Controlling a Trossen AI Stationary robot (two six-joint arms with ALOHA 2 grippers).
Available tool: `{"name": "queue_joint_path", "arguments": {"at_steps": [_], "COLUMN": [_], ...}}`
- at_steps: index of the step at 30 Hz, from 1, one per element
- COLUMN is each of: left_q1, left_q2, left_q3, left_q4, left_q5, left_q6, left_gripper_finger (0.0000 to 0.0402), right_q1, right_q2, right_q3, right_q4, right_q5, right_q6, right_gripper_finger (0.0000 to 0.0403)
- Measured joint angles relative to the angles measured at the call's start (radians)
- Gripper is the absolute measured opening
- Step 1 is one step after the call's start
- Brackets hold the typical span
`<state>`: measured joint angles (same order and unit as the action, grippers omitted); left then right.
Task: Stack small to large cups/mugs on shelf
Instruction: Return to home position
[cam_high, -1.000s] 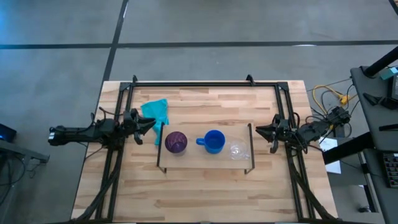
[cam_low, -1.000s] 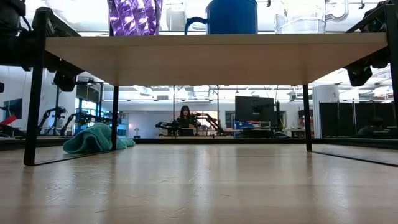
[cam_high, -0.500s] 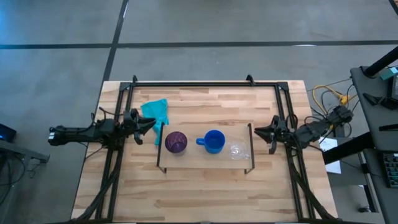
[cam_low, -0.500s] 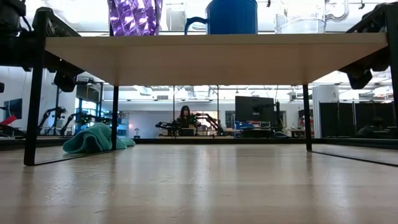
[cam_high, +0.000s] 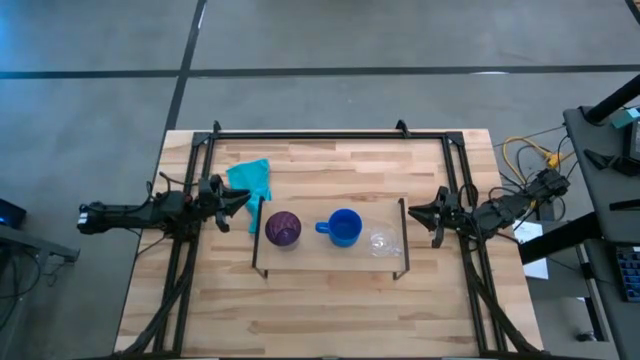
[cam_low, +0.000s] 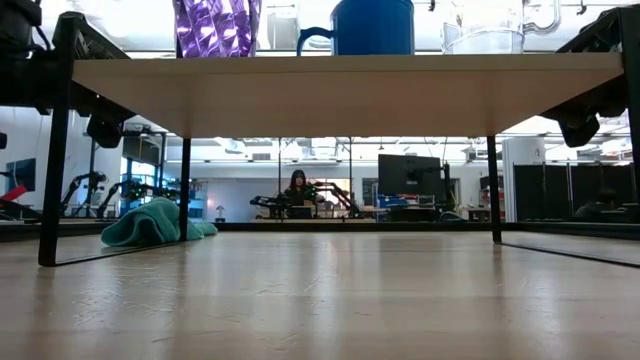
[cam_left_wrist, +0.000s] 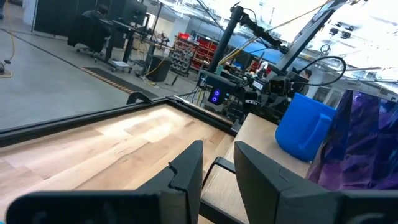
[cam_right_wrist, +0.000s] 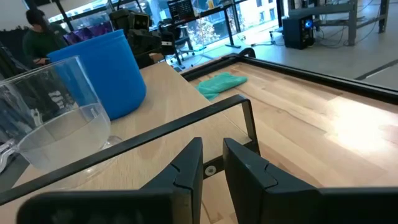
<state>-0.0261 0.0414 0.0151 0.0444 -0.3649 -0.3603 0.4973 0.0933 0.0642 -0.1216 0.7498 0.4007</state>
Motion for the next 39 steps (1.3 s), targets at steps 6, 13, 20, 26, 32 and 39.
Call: {"name": "queue_joint_path", "arguments": {"at_steps": [6,13,20,26,32,39], "left_q1": [0.000,0.000,0.000,0.000,0.000,0.000], "left_q2": [0.000,0.000,0.000,0.000,0.000,0.000], "left_q3": [0.000,0.000,0.000,0.000,0.000,0.000], "left_q4": [0.000,0.000,0.000,0.000,0.000,0.000], "left_q5": [0.000,0.000,0.000,0.000,0.000,0.000], "left_q6": [0.000,0.000,0.001,0.001,0.001,0.001], "left_gripper_finger": [0.0077,0.0077,0.0077,0.0077,0.0077,0.0077], "right_q1": [0.000,0.000,0.000,0.000,0.000,0.000], "right_q2": [0.000,0.000,0.000,0.000,-0.002,-0.053], "right_q3": [0.000,0.000,0.000,0.000,0.000,0.001], "right_q4": [0.000,0.000,0.000,0.000,0.000,0.000], "right_q5": [0.002,0.002,0.002,0.002,0.002,0.002], "right_q6": [-0.007,-0.007,-0.007,-0.008,-0.008,-0.017], "right_gripper_finger": [0.0059,0.0059,0.0059,0.0059,0.0059,0.0059]}}
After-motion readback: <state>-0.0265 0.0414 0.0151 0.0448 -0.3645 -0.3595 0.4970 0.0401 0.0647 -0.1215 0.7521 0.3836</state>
